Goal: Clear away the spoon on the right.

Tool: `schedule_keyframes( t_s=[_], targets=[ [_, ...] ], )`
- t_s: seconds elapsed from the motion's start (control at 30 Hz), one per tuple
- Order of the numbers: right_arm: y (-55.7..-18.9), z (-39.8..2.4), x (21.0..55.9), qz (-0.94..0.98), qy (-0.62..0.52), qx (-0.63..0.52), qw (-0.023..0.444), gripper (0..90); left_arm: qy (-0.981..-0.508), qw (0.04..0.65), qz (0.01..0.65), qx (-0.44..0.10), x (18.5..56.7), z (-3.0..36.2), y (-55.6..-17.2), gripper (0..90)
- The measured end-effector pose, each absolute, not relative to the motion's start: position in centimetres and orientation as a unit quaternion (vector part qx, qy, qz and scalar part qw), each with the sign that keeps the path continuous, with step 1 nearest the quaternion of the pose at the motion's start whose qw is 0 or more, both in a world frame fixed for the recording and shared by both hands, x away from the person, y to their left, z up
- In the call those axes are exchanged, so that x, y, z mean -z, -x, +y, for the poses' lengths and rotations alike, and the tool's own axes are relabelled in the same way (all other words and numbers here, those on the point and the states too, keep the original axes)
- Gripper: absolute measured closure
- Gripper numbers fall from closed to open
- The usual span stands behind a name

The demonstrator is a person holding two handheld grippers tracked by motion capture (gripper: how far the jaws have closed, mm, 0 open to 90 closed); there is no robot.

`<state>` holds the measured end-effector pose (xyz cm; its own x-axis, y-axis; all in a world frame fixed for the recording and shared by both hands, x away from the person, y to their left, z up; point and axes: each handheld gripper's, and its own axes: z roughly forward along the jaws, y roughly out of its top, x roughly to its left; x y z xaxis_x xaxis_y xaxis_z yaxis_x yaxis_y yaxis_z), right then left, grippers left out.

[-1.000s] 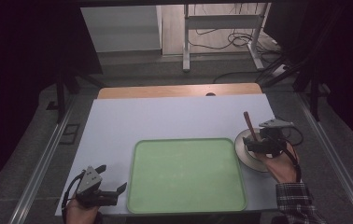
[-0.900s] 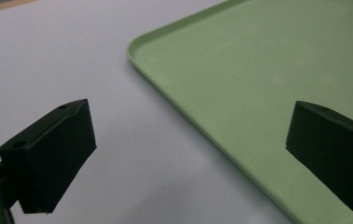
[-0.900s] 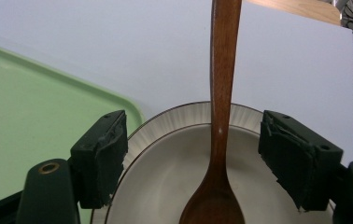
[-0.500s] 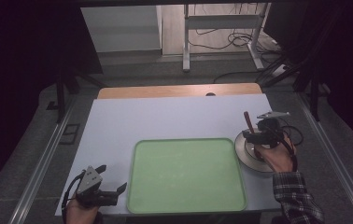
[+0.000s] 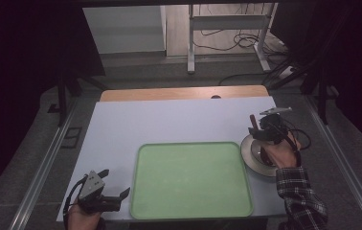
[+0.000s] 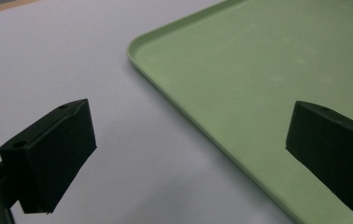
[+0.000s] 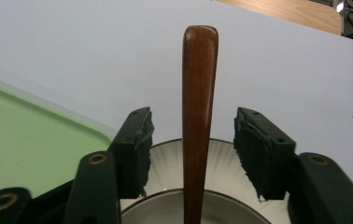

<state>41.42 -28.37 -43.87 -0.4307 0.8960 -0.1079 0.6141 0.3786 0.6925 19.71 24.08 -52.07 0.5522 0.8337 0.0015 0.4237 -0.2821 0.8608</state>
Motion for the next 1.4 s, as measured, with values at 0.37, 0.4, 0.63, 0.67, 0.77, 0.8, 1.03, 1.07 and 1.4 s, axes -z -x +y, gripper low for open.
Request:
schedule_keyframes(
  t_s=[0.37, 0.4, 0.63, 0.67, 0.77, 0.8, 1.03, 1.07, 1.4],
  targets=[
    [-42.4, -28.3, 43.5, 0.802, -0.486, -0.28, 0.205, 74.2, -0.767, 0.434, 0.41, -0.235, 52.1, 24.1, -19.7, 1.5],
    [-42.5, -28.3, 43.5, 0.802, -0.488, -0.279, 0.199, 75.8, -0.767, 0.433, 0.41, -0.236, 52.1, 24.0, -19.7, 1.5],
    [-42.3, -28.2, 42.9, 0.806, -0.487, -0.278, 0.188, 77.1, -0.77, 0.43, 0.409, -0.236, 52.1, 24.0, -19.7, 1.6],
    [-42.3, -28.2, 42.7, 0.807, -0.487, -0.277, 0.188, 77.1, -0.77, 0.43, 0.409, -0.236, 52.1, 24.0, -19.7, 1.6],
    [-42.0, -28.1, 42.1, 0.811, -0.482, -0.276, 0.185, 77.2, -0.769, 0.43, 0.409, -0.237, 52.1, 24.0, -19.7, 1.6],
    [-42.0, -28.1, 42.1, 0.811, -0.482, -0.276, 0.185, 77.2, -0.769, 0.43, 0.409, -0.237, 52.1, 24.0, -19.7, 1.6],
    [-41.5, -28.2, 41.0, 0.815, -0.477, -0.276, 0.182, 77.4, -0.769, 0.43, 0.41, -0.238, 52.1, 24.1, -19.7, 1.7],
    [-41.4, -28.2, 40.8, 0.814, -0.477, -0.276, 0.182, 77.4, -0.769, 0.43, 0.41, -0.238, 52.1, 24.1, -19.7, 1.7],
    [-41.2, -28.2, 38.8, 0.819, -0.473, -0.268, 0.18, 77.4, -0.766, 0.432, 0.411, -0.24, 52.0, 24.1, -19.7, 1.7]
  ],
)
